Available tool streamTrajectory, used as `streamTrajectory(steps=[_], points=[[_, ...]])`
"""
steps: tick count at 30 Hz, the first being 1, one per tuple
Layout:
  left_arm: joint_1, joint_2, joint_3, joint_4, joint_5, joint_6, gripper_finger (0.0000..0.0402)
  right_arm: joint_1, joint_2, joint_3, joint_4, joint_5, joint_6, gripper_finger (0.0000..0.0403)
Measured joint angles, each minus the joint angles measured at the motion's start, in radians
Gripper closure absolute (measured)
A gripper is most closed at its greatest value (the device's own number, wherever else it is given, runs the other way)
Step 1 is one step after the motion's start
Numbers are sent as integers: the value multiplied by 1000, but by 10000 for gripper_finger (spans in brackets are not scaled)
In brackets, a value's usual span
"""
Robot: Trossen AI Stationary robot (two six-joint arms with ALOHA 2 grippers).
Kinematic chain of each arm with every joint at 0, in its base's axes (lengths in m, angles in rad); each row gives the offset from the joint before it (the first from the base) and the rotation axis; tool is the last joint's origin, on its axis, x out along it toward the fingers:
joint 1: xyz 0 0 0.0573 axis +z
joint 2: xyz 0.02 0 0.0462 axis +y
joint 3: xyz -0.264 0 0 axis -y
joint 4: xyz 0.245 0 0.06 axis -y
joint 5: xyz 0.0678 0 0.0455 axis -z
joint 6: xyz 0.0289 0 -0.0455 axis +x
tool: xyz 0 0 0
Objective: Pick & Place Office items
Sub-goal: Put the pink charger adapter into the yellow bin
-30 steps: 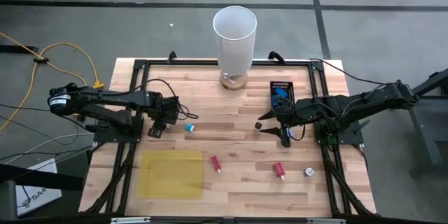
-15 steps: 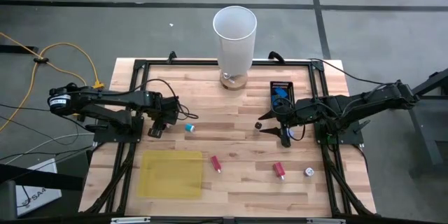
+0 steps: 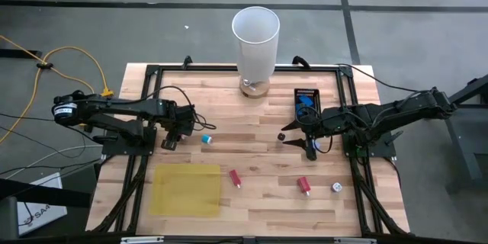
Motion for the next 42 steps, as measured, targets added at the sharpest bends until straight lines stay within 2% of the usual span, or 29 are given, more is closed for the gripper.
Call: streamTrajectory(steps=[9,28,42], points=[[0,-24,1,27,28,0,260,0,0,0,0,0,0,201],[37,-276,29,95,22,11,260,0,0,0,0,0,0,201],[8,-282,29,159,22,-14,260,0,0,0,0,0,0,201]])
